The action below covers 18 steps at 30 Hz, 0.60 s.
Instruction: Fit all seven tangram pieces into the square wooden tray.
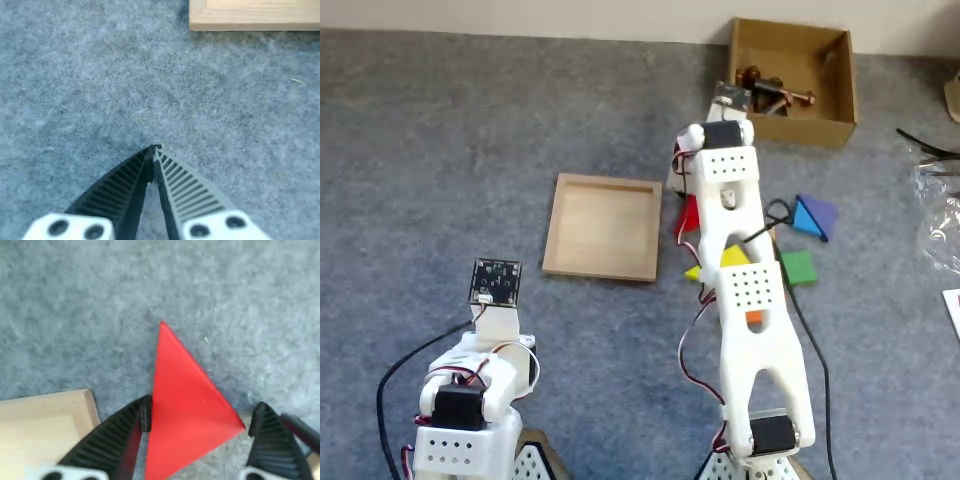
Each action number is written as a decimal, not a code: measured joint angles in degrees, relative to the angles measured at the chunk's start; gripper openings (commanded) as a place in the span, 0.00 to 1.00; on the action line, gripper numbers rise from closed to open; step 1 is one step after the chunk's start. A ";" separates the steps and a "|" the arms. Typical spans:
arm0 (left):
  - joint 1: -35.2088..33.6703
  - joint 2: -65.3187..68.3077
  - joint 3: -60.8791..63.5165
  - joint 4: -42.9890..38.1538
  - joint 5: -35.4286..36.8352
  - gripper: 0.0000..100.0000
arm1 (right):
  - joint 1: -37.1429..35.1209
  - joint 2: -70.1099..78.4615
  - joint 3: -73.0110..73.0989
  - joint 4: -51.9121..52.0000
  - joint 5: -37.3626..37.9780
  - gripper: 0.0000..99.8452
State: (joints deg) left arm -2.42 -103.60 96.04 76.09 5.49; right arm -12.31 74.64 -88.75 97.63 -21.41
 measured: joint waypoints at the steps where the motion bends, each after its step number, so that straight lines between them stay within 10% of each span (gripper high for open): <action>1: 0.00 0.00 0.00 0.00 0.00 0.01 | 0.00 0.00 0.00 0.00 0.00 0.30; 18: 0.00 0.00 0.00 0.00 0.00 0.01 | -1.05 0.00 0.00 1.58 0.18 0.30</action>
State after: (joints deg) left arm -2.42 -103.60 96.04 76.09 5.49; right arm -13.36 74.64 -88.75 99.21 -21.23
